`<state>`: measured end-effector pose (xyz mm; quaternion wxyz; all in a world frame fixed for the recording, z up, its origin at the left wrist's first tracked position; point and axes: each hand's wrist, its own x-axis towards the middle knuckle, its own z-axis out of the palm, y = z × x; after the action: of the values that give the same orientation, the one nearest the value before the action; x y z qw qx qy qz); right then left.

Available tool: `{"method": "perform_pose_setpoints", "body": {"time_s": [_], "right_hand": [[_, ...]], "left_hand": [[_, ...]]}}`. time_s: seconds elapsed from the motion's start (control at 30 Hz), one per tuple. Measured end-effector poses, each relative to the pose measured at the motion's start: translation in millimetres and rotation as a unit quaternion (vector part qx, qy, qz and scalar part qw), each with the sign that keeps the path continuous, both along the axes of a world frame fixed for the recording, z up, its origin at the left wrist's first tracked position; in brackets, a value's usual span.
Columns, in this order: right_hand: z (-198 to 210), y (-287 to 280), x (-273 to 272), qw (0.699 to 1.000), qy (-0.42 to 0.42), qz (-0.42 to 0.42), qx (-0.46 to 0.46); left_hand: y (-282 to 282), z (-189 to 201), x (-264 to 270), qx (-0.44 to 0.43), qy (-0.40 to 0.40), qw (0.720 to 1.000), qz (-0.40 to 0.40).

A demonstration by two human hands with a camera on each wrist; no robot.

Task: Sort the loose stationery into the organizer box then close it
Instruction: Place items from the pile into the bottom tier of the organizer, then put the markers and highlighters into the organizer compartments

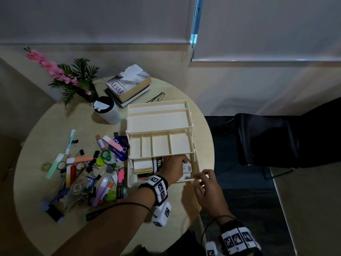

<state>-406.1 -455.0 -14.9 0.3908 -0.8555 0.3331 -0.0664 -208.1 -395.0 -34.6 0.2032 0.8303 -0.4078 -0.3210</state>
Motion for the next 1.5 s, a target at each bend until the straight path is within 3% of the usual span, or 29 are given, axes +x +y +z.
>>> {"method": "perform_pose_setpoints", "body": {"time_s": [0.17, 0.3, 0.5, 0.67, 0.87, 1.0, 1.13, 1.33, 1.5], "right_hand": [[3.3, -0.7, 5.3, 0.999, 0.003, 0.039, -0.038], [1.3, 2.1, 12.4, 0.995, 0.035, 0.060, -0.066], [15.1, 16.8, 27.9, 0.987, 0.020, -0.032, -0.156], [27.1, 49.8, 64.5, 0.987, -0.084, 0.077, -0.111], [28.1, 124.5, 131.6, 0.966, -0.024, 0.256, -0.036], [13.5, 182.2, 170.6, 0.968, 0.052, 0.245, -0.033], [-4.5, 220.5, 199.9, 0.975, 0.102, 0.196, -0.034], [-14.3, 240.0, 215.6, 0.978, 0.145, 0.142, -0.042], [-19.7, 231.7, 211.9, 0.983, 0.142, 0.104, -0.047]], "left_hand": [[-3.0, 0.0, -7.7, -0.022, 0.027, 0.999, 0.004], [3.3, 9.6, -14.0, 0.025, 0.012, 0.999, -0.032], [34.9, 51.3, -3.5, 0.027, 0.058, 0.995, -0.073], [121.2, 82.8, 33.6, -0.044, 0.091, 0.993, -0.063], [278.4, 87.8, 92.0, -0.068, 0.047, 0.995, 0.059], [371.7, 66.6, 117.1, -0.065, 0.042, 0.984, 0.162], [430.7, 57.4, 123.2, -0.065, 0.020, 0.977, 0.201], [436.5, 50.1, 117.9, -0.022, 0.002, 0.991, 0.132], [404.8, 36.6, 104.2, 0.015, -0.079, 0.996, -0.027]]}}
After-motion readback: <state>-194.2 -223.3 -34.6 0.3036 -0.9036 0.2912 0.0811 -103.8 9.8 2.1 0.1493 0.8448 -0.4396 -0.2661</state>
